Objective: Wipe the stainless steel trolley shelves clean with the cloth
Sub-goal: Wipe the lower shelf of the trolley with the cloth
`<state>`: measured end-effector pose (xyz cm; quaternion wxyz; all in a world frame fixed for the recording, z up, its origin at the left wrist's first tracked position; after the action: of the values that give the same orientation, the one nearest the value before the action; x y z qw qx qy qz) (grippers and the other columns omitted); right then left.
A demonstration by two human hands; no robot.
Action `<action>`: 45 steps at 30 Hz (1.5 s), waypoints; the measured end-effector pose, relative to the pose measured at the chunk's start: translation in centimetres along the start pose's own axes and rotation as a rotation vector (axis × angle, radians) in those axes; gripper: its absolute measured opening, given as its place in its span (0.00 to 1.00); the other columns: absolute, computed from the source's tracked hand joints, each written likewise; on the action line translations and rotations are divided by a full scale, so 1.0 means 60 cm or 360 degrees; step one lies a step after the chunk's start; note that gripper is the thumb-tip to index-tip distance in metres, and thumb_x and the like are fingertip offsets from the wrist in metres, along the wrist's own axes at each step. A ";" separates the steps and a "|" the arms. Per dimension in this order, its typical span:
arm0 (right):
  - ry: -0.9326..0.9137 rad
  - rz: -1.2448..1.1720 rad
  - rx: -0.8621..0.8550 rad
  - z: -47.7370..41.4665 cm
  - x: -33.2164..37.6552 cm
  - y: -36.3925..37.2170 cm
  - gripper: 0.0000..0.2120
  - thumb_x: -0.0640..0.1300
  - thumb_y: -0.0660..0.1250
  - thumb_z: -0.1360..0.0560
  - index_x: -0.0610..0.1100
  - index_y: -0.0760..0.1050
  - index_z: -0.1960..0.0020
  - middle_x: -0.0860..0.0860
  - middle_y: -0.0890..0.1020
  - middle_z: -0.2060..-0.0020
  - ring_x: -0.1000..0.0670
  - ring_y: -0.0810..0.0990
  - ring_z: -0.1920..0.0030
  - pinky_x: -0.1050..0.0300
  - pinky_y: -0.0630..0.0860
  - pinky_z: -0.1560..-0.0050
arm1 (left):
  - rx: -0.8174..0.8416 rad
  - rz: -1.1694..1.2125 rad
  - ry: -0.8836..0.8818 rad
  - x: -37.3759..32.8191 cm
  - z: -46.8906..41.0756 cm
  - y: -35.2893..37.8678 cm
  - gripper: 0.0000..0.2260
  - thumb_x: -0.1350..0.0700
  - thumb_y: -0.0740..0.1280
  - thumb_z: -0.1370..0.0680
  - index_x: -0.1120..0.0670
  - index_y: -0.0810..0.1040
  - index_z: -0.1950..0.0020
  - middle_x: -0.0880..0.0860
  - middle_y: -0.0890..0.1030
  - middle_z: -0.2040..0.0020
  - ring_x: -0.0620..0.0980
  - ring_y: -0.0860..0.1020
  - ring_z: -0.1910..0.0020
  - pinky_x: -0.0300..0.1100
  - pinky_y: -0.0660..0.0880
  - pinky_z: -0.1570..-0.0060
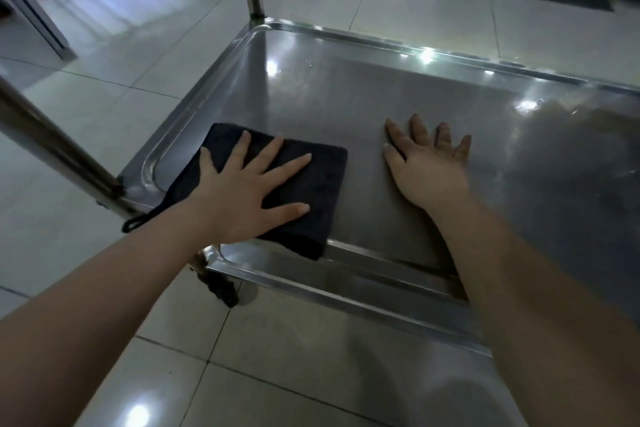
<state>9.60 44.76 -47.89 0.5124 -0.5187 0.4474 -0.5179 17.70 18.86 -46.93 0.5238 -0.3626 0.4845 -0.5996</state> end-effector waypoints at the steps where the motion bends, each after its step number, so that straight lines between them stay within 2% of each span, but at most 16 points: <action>1: -0.0031 0.0038 0.0024 0.002 0.001 0.001 0.26 0.64 0.43 0.19 0.64 0.46 0.22 0.52 0.47 0.20 0.37 0.44 0.22 0.30 0.36 0.28 | 0.0012 0.0000 -0.0041 0.006 -0.006 -0.001 0.36 0.19 0.38 0.36 0.24 0.33 0.30 0.41 0.35 0.21 0.57 0.34 0.23 0.73 0.36 0.33; 5: -0.0080 0.0106 0.0060 0.007 0.004 0.000 0.30 0.71 0.41 0.23 0.66 0.42 0.23 0.51 0.45 0.20 0.36 0.42 0.22 0.31 0.37 0.27 | -0.0137 0.0022 -0.0102 0.007 -0.107 -0.030 0.33 0.22 0.44 0.31 0.26 0.39 0.27 0.43 0.39 0.20 0.59 0.36 0.22 0.76 0.38 0.34; 9: -0.0072 0.0059 0.0046 0.006 0.004 0.002 0.30 0.71 0.42 0.23 0.67 0.43 0.23 0.52 0.46 0.20 0.37 0.43 0.22 0.32 0.40 0.26 | -0.0174 0.0053 -0.0148 0.002 -0.223 -0.068 0.33 0.23 0.47 0.28 0.28 0.45 0.25 0.44 0.42 0.19 0.59 0.39 0.22 0.77 0.39 0.34; 13: -0.0036 0.0031 0.0037 0.003 0.002 0.001 0.30 0.72 0.43 0.24 0.68 0.45 0.23 0.54 0.46 0.20 0.38 0.43 0.22 0.32 0.40 0.27 | -0.0206 0.0057 -0.0173 -0.011 -0.257 -0.081 0.32 0.24 0.48 0.27 0.30 0.46 0.24 0.44 0.44 0.19 0.60 0.40 0.21 0.76 0.40 0.33; 16: -0.0028 0.0009 0.0072 0.005 -0.001 0.002 0.31 0.73 0.43 0.24 0.68 0.44 0.23 0.55 0.45 0.20 0.38 0.42 0.22 0.32 0.40 0.27 | -0.0162 0.0044 -0.0131 -0.018 -0.226 -0.070 0.32 0.24 0.47 0.26 0.29 0.44 0.24 0.44 0.42 0.19 0.59 0.39 0.21 0.76 0.40 0.33; 21: -0.0041 -0.0001 0.0081 0.010 0.001 0.001 0.31 0.72 0.43 0.24 0.66 0.44 0.23 0.54 0.44 0.20 0.38 0.42 0.22 0.32 0.40 0.27 | -0.0134 0.0021 0.0076 0.010 -0.096 -0.028 0.31 0.24 0.44 0.29 0.25 0.40 0.27 0.42 0.40 0.20 0.56 0.38 0.21 0.72 0.38 0.31; 24: -0.0030 -0.0003 0.0062 0.008 0.002 0.001 0.31 0.73 0.43 0.24 0.66 0.45 0.23 0.54 0.46 0.20 0.38 0.43 0.22 0.32 0.40 0.27 | -0.0081 0.0055 0.0009 0.051 -0.023 -0.013 0.30 0.23 0.41 0.32 0.22 0.35 0.32 0.40 0.39 0.21 0.54 0.37 0.22 0.71 0.37 0.30; 29: -0.0030 0.0030 0.0061 0.008 0.000 0.004 0.32 0.73 0.42 0.25 0.67 0.44 0.23 0.54 0.46 0.20 0.38 0.43 0.22 0.33 0.41 0.26 | -0.0010 0.0087 -0.0141 0.059 0.037 -0.002 0.33 0.24 0.43 0.33 0.23 0.38 0.29 0.39 0.37 0.21 0.55 0.35 0.22 0.72 0.37 0.30; 33: -0.0038 0.0033 0.0057 0.009 0.001 0.003 0.31 0.73 0.42 0.24 0.67 0.43 0.23 0.54 0.46 0.20 0.38 0.43 0.22 0.34 0.41 0.26 | -0.0029 0.0093 -0.0231 0.078 -0.024 -0.015 0.31 0.23 0.47 0.29 0.23 0.39 0.29 0.40 0.38 0.21 0.58 0.36 0.22 0.76 0.37 0.34; 37: -0.0039 0.0038 0.0060 0.008 0.001 0.004 0.31 0.73 0.41 0.24 0.67 0.43 0.23 0.54 0.46 0.20 0.38 0.43 0.22 0.33 0.41 0.26 | -0.0181 0.0028 -0.0178 0.076 -0.119 -0.045 0.30 0.24 0.48 0.27 0.25 0.42 0.27 0.41 0.42 0.20 0.59 0.39 0.22 0.77 0.40 0.34; 45: -0.0023 0.0001 0.0019 0.009 0.000 0.003 0.31 0.73 0.44 0.25 0.67 0.45 0.23 0.56 0.47 0.20 0.40 0.44 0.22 0.35 0.42 0.25 | -0.0155 0.0013 -0.0180 0.038 -0.246 -0.086 0.31 0.24 0.47 0.26 0.28 0.44 0.25 0.43 0.44 0.19 0.58 0.41 0.21 0.75 0.41 0.33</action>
<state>10.13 44.77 -48.05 0.5187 -0.5193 0.4407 -0.5167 1.95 19.49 -46.08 0.5347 -0.4189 0.4841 -0.5516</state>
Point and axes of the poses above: each hand's wrist, its own z-axis away from the middle knuckle, its own y-axis out of the palm, x = y × z, the point moved 4 cm from there along -z, towards the middle knuckle
